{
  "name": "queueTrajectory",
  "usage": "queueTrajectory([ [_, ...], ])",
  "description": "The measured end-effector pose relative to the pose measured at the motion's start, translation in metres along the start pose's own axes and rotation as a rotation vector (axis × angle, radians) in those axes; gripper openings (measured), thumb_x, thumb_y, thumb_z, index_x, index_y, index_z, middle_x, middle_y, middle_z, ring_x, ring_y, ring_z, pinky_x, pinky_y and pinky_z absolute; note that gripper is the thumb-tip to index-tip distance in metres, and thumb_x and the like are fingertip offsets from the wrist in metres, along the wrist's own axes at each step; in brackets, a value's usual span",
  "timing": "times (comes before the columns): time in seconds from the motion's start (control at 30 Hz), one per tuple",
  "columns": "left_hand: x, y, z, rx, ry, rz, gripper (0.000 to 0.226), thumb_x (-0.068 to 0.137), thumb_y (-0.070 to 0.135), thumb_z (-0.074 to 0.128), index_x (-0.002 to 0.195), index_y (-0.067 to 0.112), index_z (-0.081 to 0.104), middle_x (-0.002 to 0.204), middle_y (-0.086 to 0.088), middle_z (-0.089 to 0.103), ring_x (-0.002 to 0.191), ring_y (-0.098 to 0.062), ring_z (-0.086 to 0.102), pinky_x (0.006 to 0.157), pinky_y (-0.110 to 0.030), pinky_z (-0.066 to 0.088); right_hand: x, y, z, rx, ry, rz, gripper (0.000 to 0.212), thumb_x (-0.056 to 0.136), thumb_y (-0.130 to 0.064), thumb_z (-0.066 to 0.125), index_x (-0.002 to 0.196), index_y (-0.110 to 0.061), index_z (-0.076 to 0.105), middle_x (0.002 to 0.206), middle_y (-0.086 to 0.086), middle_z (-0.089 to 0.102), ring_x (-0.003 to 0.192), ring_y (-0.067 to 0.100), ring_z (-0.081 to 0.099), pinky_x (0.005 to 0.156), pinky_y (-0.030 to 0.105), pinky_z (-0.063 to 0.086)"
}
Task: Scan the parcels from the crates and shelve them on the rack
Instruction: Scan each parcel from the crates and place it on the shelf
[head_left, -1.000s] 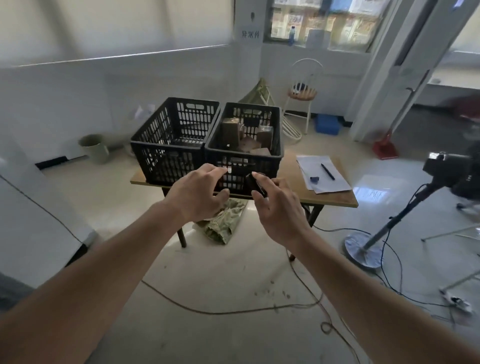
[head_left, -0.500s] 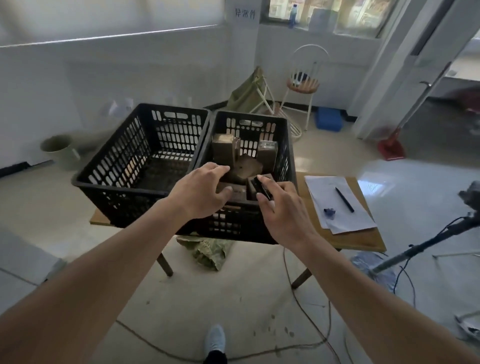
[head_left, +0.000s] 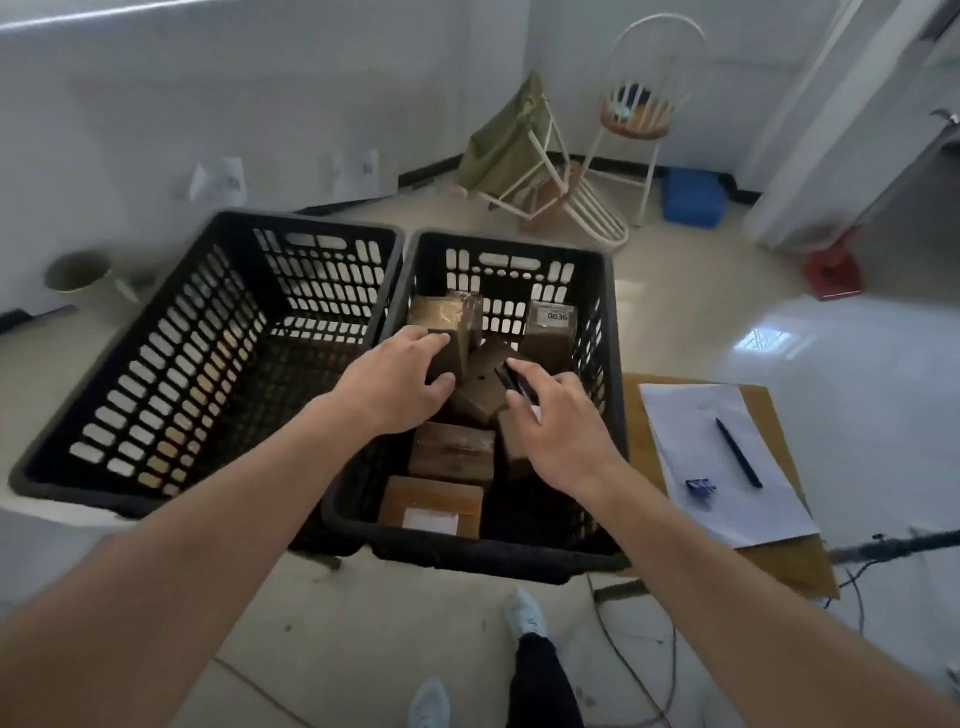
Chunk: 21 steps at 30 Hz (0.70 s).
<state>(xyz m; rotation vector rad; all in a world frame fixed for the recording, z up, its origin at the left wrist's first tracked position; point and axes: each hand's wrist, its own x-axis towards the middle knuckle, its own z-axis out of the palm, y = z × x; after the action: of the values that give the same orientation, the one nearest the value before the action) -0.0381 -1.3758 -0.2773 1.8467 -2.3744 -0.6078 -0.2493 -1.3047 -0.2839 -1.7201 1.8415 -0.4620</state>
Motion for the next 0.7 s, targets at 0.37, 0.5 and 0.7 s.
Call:
queueTrajectory([
  [0.37,0.133,-0.011,0.029,0.016,-0.158,-0.299,0.071,0.104,0.051,0.047,0.166,0.041,0.014,0.175,-0.007,0.01,0.155,-0.04,0.029,0.12,-0.059,0.037,0.139,0.04,-0.018,-0.006,-0.189,-0.043,0.052,0.11,-0.054,0.044,0.161,-0.046,0.036,0.141,0.006,0.047,0.119,0.031,0.06,0.104,0.049,0.054],
  [0.5,0.156,-0.015,0.037,-0.057,-0.187,-0.383,0.067,0.107,0.055,0.04,0.165,0.05,0.006,0.176,-0.009,0.006,0.155,-0.042,0.028,0.122,-0.057,0.035,0.165,0.051,-0.016,0.015,-0.243,-0.045,0.052,0.109,-0.056,0.046,0.16,-0.045,0.039,0.141,0.007,0.048,0.124,0.031,0.06,0.106,0.049,0.053],
  [0.7,0.151,-0.012,0.051,-0.196,-0.128,-0.403,0.045,0.108,0.058,0.035,0.152,0.06,0.026,0.166,-0.001,0.008,0.123,-0.039,0.056,0.093,-0.044,0.054,0.177,0.058,-0.012,0.047,-0.244,-0.065,0.052,0.109,-0.055,0.047,0.159,-0.042,0.041,0.137,0.007,0.05,0.123,0.029,0.059,0.104,0.041,0.051],
])
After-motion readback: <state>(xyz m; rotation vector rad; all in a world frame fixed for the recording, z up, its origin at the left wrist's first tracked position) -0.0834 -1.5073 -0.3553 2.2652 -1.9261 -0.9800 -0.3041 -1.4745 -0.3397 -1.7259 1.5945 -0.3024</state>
